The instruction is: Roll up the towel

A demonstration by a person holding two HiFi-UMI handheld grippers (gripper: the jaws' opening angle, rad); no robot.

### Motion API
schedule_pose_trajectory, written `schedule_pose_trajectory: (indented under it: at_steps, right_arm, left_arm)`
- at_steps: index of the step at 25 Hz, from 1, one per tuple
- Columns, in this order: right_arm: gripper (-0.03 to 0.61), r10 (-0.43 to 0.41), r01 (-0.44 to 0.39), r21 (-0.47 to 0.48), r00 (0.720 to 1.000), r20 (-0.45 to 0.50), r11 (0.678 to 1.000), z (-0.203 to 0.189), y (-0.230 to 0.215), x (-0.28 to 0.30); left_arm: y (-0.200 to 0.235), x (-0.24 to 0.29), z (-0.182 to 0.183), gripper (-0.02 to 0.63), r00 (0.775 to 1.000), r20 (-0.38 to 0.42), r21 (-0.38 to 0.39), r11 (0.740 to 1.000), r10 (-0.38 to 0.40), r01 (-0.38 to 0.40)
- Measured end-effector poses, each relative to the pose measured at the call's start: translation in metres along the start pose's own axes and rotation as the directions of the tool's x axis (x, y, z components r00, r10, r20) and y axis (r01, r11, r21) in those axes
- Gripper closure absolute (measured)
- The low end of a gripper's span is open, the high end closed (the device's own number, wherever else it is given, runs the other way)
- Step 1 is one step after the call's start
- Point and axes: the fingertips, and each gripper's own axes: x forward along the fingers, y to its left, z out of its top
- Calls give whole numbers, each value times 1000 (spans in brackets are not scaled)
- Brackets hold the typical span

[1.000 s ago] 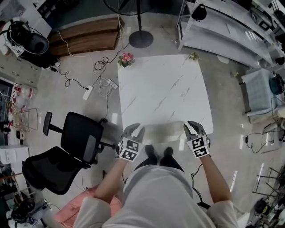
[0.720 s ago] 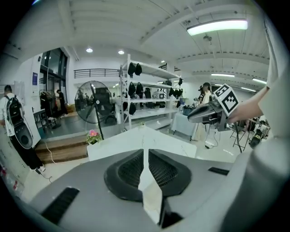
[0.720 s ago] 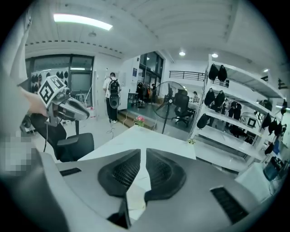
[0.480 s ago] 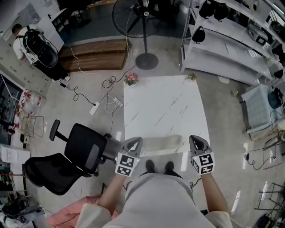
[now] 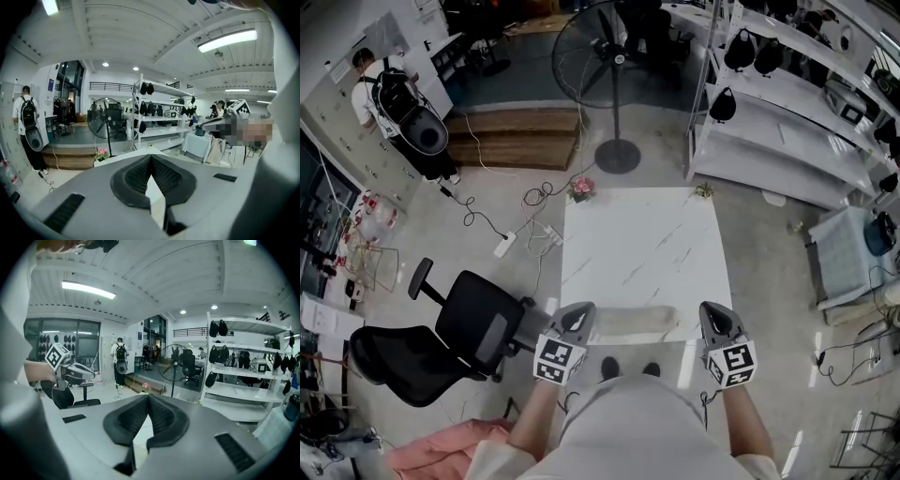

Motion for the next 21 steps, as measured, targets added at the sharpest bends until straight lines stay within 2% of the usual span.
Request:
schedule_pose_trajectory:
  at_steps: [10,21]
  right_arm:
    - [568,9,-9,-4,1000,20,1000,10,-11,-5]
    - [568,10,-10,-11,1000,25,1000,13,-13,-7]
  left_arm:
    - [-8,3,17,595,1000,20,-14,1000,-6,6]
    - [-8,0,16,597,1000,24,-34,999,1,-1]
